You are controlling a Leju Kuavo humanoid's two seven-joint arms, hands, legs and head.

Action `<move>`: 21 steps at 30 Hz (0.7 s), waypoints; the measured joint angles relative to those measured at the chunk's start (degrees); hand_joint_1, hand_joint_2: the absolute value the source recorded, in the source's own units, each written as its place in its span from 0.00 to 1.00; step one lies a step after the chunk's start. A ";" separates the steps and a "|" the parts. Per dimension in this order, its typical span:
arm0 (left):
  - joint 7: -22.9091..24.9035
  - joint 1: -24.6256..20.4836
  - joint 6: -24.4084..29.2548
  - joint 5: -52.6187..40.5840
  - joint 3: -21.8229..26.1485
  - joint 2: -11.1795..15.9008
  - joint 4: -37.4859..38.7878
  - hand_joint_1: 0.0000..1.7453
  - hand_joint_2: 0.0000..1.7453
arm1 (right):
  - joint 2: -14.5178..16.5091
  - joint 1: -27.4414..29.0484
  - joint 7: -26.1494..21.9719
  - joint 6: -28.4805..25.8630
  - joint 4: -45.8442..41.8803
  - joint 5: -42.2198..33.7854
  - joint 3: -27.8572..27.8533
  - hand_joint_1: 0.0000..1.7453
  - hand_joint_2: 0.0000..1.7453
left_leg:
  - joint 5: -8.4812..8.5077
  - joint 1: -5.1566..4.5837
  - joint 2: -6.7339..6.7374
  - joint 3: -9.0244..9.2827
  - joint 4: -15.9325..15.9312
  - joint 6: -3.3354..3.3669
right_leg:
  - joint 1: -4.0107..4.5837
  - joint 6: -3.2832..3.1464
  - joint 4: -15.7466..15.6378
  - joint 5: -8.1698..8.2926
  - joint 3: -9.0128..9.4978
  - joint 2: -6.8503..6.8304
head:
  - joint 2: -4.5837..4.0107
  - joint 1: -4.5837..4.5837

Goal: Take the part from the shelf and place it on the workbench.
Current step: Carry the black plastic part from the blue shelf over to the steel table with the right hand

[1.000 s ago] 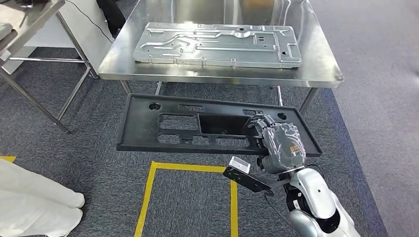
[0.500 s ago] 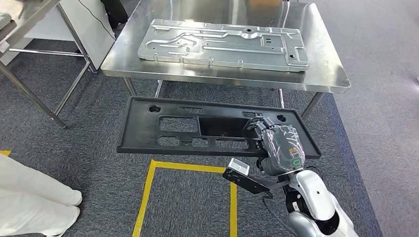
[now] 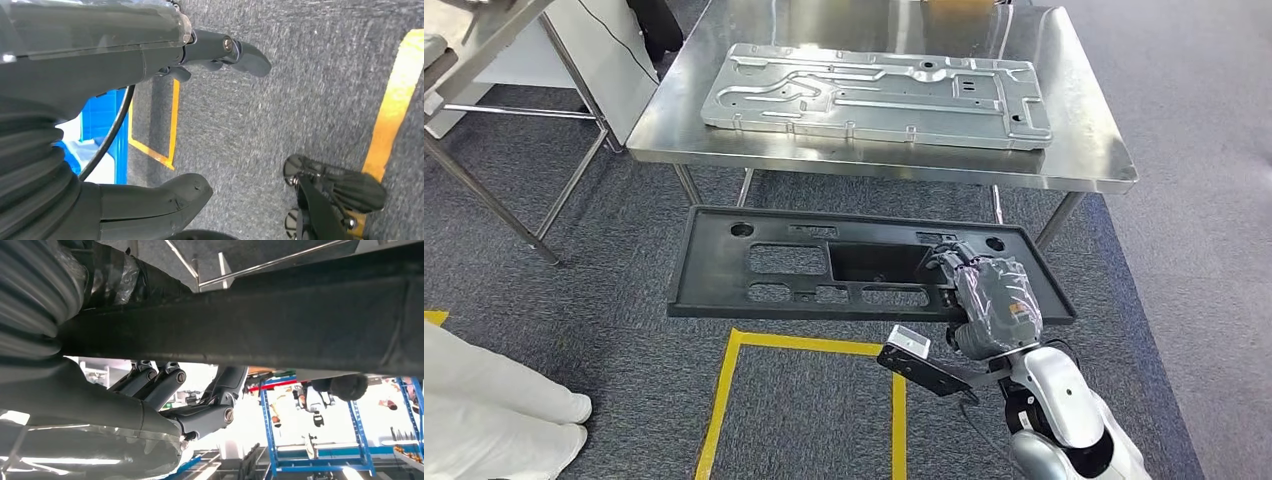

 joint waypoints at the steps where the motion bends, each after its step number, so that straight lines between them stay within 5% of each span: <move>1: -0.01 -0.01 0.01 0.01 0.00 0.01 0.00 0.00 1.00 | -0.01 -0.01 0.00 0.03 0.00 0.00 0.02 1.00 1.00 | -1.38 0.11 0.05 -1.36 2.77 -0.34 | -0.18 -0.22 -0.26 -0.05 0.38 -0.10 | 0.00 -0.02; 3: -0.01 0.01 0.01 0.01 0.02 0.01 0.01 0.00 1.00 | -0.01 0.03 -0.01 0.13 0.02 0.00 0.10 1.00 1.00 | -4.43 0.51 0.10 -5.53 10.39 -0.95 | -0.19 -0.50 -0.32 -0.40 0.77 -0.27 | 0.00 -0.03; 5: -0.01 0.13 0.01 0.01 0.07 0.03 0.02 0.00 1.00 | -0.01 0.17 -0.02 0.23 0.05 0.00 0.24 1.00 1.00 | -4.43 0.95 0.14 -8.27 14.17 -1.41 | -0.31 -0.41 -0.23 -0.85 1.16 -0.31 | 0.00 -0.03; 6: 0.00 0.19 0.01 0.01 0.11 0.06 0.02 0.00 1.00 | -0.01 0.20 -0.02 0.26 0.07 0.00 0.29 1.00 1.00 | -2.69 1.13 0.16 -7.99 12.70 -1.57 | -0.45 -0.21 -0.16 -1.15 1.47 -0.27 | 0.00 -0.03; 9: 0.00 0.20 0.01 0.01 0.19 0.14 0.05 0.00 1.00 | -0.01 0.16 -0.02 0.27 0.08 0.00 0.32 1.00 1.00 | 2.95 1.31 0.23 -3.20 1.83 -1.57 | -0.76 0.84 0.12 -2.27 2.56 -0.15 | 0.00 -0.03; 14: -0.01 0.11 -0.04 0.01 0.27 0.15 0.15 0.00 1.00 | -0.35 -0.06 -0.03 0.43 0.10 0.15 0.26 1.00 1.00 | 2.81 1.01 -0.01 -1.25 -1.35 0.75 | -0.79 2.63 1.03 -2.67 2.98 -0.06 | 0.00 -0.03; 16: -0.01 0.12 -0.03 0.01 0.32 0.16 0.15 0.00 1.00 | -1.11 -0.49 0.03 1.00 0.11 1.06 0.20 1.00 1.00 | 2.62 0.98 -0.02 -0.57 -1.59 1.56 | -0.90 2.85 5.03 -4.66 1.00 -0.08 | 0.00 -0.02; 19: -0.01 0.09 -0.06 0.01 0.49 0.15 0.15 0.00 1.00 | -2.68 -1.40 0.55 2.35 0.41 3.66 0.17 1.00 1.00 | 2.03 0.48 -0.04 -0.07 -1.58 2.33 | -0.64 2.88 15.85 -8.83 -5.76 -0.09 | 0.00 -0.01; 21: -0.01 0.12 -0.10 0.01 0.75 0.15 0.15 0.00 1.00 | -3.73 -1.97 1.12 2.93 0.79 5.64 0.17 1.00 1.00 | 1.49 0.00 -0.14 0.61 -1.57 2.56 | -0.30 2.34 16.32 -7.10 -7.37 -0.08 | 0.00 -0.01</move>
